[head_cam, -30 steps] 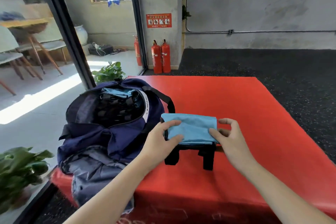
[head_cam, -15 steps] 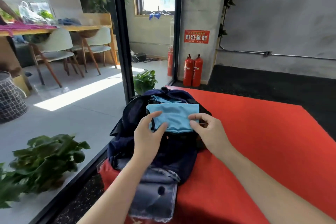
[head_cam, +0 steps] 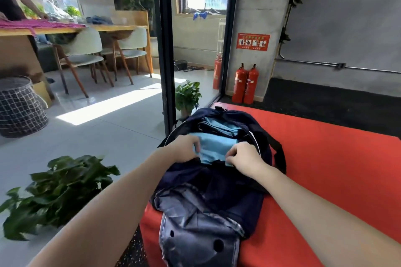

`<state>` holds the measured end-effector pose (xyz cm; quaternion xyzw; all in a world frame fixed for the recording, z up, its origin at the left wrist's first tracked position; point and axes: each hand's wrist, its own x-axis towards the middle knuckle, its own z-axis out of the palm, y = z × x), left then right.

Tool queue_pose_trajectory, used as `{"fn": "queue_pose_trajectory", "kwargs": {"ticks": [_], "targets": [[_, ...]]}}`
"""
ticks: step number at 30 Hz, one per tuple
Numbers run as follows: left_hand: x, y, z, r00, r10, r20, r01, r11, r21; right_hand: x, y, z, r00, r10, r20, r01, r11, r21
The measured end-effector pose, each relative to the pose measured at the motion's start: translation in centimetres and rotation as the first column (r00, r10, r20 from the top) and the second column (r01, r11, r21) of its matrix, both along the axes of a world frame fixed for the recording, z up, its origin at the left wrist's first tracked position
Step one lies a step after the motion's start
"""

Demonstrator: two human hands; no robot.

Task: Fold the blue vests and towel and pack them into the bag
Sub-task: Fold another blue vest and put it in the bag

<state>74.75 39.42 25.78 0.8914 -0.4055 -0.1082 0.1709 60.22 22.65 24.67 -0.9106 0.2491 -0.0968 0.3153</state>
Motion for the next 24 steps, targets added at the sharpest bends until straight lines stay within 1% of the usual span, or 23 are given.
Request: {"fn": "queue_pose_trajectory", "kwargs": {"ticks": [1, 2, 3, 6, 8, 11, 13, 14, 15, 16, 17, 18, 19, 20, 21, 22, 24], "targets": [[0.0, -0.1, -0.5, 1.0, -0.014, 0.005, 0.014, 0.997, 0.078, 0.0, 0.0, -0.6, 0.995, 0.032, -0.09, -0.039, 0.996, -0.083], [-0.1, -0.1, -0.8, 1.0, -0.024, 0.0, 0.024, 0.989, 0.143, -0.1, 0.1, -1.0, 0.989, 0.042, -0.144, -0.061, 0.989, -0.134], [-0.2, -0.2, -0.9, 0.999, -0.032, -0.011, 0.034, 0.982, 0.186, -0.3, 0.2, -1.2, 0.985, 0.045, -0.169, -0.071, 0.986, -0.148], [-0.4, -0.1, 0.0, 0.997, -0.018, -0.069, 0.033, 0.976, 0.216, -1.0, 0.7, -0.6, 0.987, 0.072, -0.146, -0.096, 0.982, -0.161], [-0.2, 0.3, 0.6, 0.999, -0.026, -0.044, 0.034, 0.981, 0.191, -1.9, 0.5, 0.2, 0.989, 0.116, -0.088, -0.131, 0.972, -0.195], [-0.1, 1.6, 1.3, 0.993, -0.058, 0.103, 0.051, 0.996, 0.075, -3.8, -0.2, 1.5, 0.979, 0.187, 0.083, -0.16, 0.954, -0.253], [-0.7, 2.9, 1.7, 0.979, -0.105, 0.173, 0.107, 0.994, 0.001, -5.0, -0.6, 2.2, 0.963, 0.201, 0.178, -0.142, 0.944, -0.297], [-1.1, 3.5, 1.8, 0.969, -0.139, 0.204, 0.146, 0.989, -0.017, -5.5, -0.5, 2.7, 0.967, 0.185, 0.175, -0.124, 0.942, -0.311], [-1.4, 4.1, 1.9, 0.955, -0.17, 0.244, 0.184, 0.982, -0.035, -6.1, -0.4, 3.1, 0.982, 0.15, 0.113, -0.107, 0.941, -0.32], [-1.7, 4.6, 1.9, 0.942, -0.183, 0.283, 0.201, 0.979, -0.037, -6.5, -0.4, 3.4, 0.995, 0.099, 0.002, -0.093, 0.938, -0.335], [-2.0, 5.1, 2.0, 0.935, -0.172, 0.308, 0.185, 0.983, -0.013, -6.9, -0.3, 3.6, 0.991, 0.052, -0.124, -0.092, 0.935, -0.343], [-2.3, 5.5, 2.1, 0.935, -0.146, 0.324, 0.139, 0.989, 0.045, -7.1, -0.3, 3.6, 0.971, 0.031, -0.236, -0.108, 0.941, -0.321], [-2.3, 5.8, 2.2, 0.931, -0.117, 0.345, 0.078, 0.989, 0.126, -7.2, -0.4, 3.3, 0.951, 0.042, -0.307, -0.125, 0.958, -0.258], [-2.4, 6.0, 2.4, 0.924, -0.096, 0.371, 0.018, 0.978, 0.21, -7.3, -0.4, 3.0, 0.941, 0.07, -0.331, -0.134, 0.976, -0.174], [-2.4, 6.2, 2.5, 0.918, -0.078, 0.39, -0.033, 0.962, 0.27, -7.3, -0.6, 2.6, 0.945, 0.095, -0.312, -0.133, 0.986, -0.103], [-2.4, 6.4, 2.8, 0.919, -0.052, 0.391, -0.071, 0.953, 0.294, -7.3, -0.7, 2.4, 0.959, 0.103, -0.265, -0.121, 0.991, -0.053], [-2.4, 6.7, 3.9, 0.93, 0.018, 0.367, -0.121, 0.958, 0.26, -7.3, -0.9, 2.8, 0.985, 0.089, -0.15, -0.091, 0.996, -0.006]]}}
